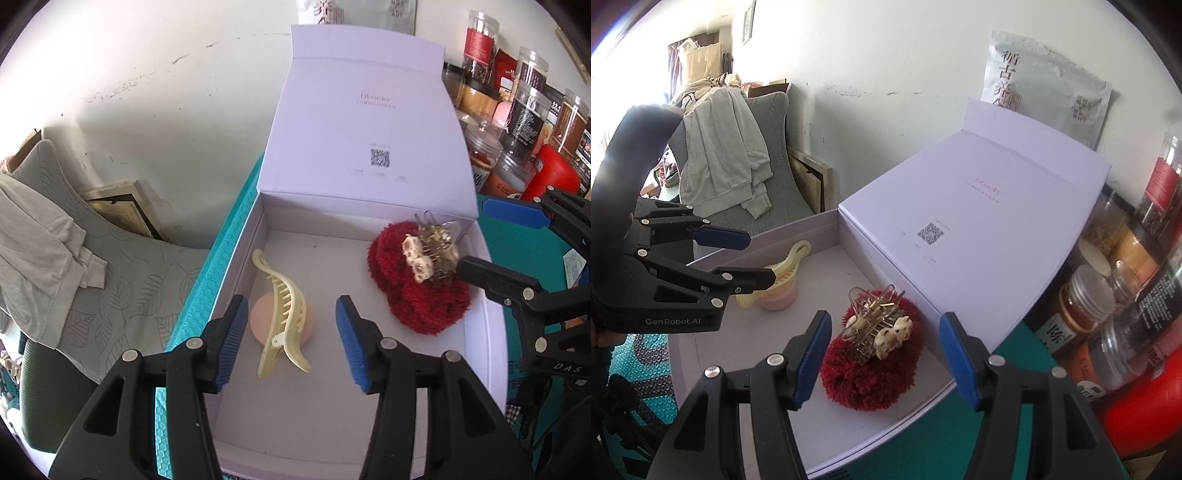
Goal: Organize objects
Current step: 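Open both tools to release the claw clip and hairpins in the box, then withdraw both tools from the box toward the checked scrunchie and black claw clip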
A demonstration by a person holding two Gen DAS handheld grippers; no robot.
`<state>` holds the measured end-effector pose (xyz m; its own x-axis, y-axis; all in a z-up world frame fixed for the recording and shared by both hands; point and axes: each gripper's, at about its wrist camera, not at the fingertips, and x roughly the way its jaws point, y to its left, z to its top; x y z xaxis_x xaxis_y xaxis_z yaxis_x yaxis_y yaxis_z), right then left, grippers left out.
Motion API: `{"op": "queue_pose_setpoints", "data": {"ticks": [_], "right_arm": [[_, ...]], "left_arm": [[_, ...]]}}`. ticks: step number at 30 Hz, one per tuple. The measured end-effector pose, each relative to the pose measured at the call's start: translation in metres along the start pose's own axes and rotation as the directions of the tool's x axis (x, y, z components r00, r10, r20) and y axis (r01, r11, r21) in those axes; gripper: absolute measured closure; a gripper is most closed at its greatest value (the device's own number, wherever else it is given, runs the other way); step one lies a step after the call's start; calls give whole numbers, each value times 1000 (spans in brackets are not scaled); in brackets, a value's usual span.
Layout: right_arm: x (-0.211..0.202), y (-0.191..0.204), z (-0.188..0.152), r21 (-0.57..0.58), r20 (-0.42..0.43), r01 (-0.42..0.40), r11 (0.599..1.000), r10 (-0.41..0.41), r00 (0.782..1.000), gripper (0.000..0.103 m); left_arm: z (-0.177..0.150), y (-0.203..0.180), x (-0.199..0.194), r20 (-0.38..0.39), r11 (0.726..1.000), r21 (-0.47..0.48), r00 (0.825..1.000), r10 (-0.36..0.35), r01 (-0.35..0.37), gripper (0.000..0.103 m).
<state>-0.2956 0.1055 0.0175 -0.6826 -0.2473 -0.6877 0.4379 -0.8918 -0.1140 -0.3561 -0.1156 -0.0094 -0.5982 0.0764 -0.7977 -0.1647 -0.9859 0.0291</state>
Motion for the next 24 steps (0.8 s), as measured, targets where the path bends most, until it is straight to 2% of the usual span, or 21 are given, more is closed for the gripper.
{"op": "queue_pose_setpoints", "data": {"ticks": [6, 8, 14, 24], "right_arm": [[-26, 0, 6, -1, 28, 21, 1000, -21, 999, 42], [-35, 2, 8, -7, 39, 34, 999, -34, 999, 42], [-65, 9, 12, -24, 76, 50, 998, -48, 996, 40], [-111, 21, 9, -35, 120, 63, 997, -59, 991, 38]], "left_arm": [[0, -7, -36, 21, 1000, -5, 1000, 8, -8, 54], [0, -6, -48, 31, 1000, -13, 999, 9, -8, 47], [-3, -10, -83, 61, 1000, -16, 998, 7, -6, 39], [-17, -23, -137, 98, 1000, -12, 995, 21, -20, 34]]}}
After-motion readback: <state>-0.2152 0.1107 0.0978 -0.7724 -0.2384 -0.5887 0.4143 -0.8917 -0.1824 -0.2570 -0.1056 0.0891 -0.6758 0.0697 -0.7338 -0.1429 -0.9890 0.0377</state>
